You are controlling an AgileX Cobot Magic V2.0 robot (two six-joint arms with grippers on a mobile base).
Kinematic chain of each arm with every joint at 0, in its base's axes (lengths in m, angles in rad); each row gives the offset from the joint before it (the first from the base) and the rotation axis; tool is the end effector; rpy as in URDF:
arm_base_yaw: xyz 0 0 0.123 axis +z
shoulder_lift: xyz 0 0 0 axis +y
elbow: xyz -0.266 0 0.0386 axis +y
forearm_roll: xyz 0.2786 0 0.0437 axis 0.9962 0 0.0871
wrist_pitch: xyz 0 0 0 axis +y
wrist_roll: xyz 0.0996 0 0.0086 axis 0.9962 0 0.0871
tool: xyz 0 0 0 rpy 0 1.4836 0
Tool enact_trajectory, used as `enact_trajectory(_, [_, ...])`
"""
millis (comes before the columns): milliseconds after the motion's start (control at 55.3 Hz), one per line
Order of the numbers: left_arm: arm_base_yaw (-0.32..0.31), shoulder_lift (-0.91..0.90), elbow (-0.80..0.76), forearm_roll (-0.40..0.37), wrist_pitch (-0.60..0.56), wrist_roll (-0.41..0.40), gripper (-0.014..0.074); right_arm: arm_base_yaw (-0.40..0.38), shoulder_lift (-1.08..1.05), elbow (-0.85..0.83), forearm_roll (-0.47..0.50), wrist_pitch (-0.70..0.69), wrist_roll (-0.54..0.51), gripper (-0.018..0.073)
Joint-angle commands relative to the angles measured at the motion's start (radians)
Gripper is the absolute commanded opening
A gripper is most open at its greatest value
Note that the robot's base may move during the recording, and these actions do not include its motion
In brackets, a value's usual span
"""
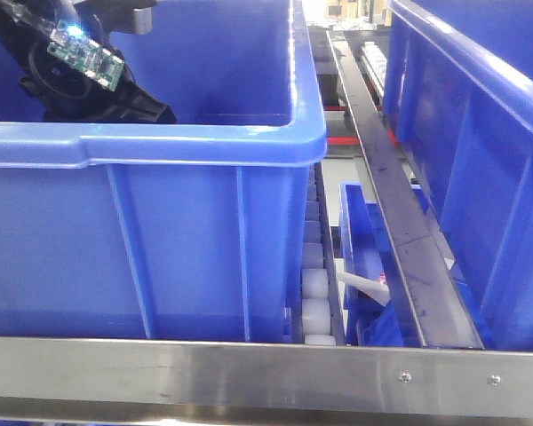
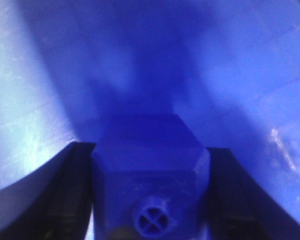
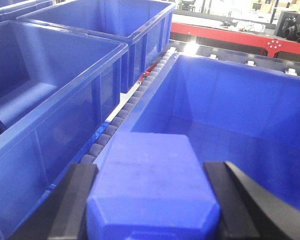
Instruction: Pick and sort blue part to right shelf
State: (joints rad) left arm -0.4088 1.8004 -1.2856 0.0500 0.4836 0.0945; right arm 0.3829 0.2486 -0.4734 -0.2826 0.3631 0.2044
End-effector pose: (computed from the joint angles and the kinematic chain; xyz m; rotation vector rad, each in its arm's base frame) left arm 0.3894 -0.1661 0.1951 0.6619 2.3933 -0.0859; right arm 0.1085 0.0330 0.3267 -0.2789 1.5868 0.1697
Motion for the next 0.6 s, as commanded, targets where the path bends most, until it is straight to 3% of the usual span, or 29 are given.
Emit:
enact_trajectory(0, [-0.005, -0.050, -0.037, -0.007, -0.039, -0.002, 0.0510, -0.003, 0.010, -0.029, -0.020, -0.098, -0.005, 0.0185])
enact_trajectory(398, [-0.005, -0.256, -0.029, -0.032, 0.064, -0.003, 0.0521, -0.003, 0.010, -0.029, -0.020, -0.073, -0.004, 0.0185])
enact_trajectory(579, [-0.005, -0.473, 0.094, -0.078, 0.011, -0.003, 0.0478, -0.003, 0.011, -0.070, -0.019, 0.049, 0.046, 0.0185])
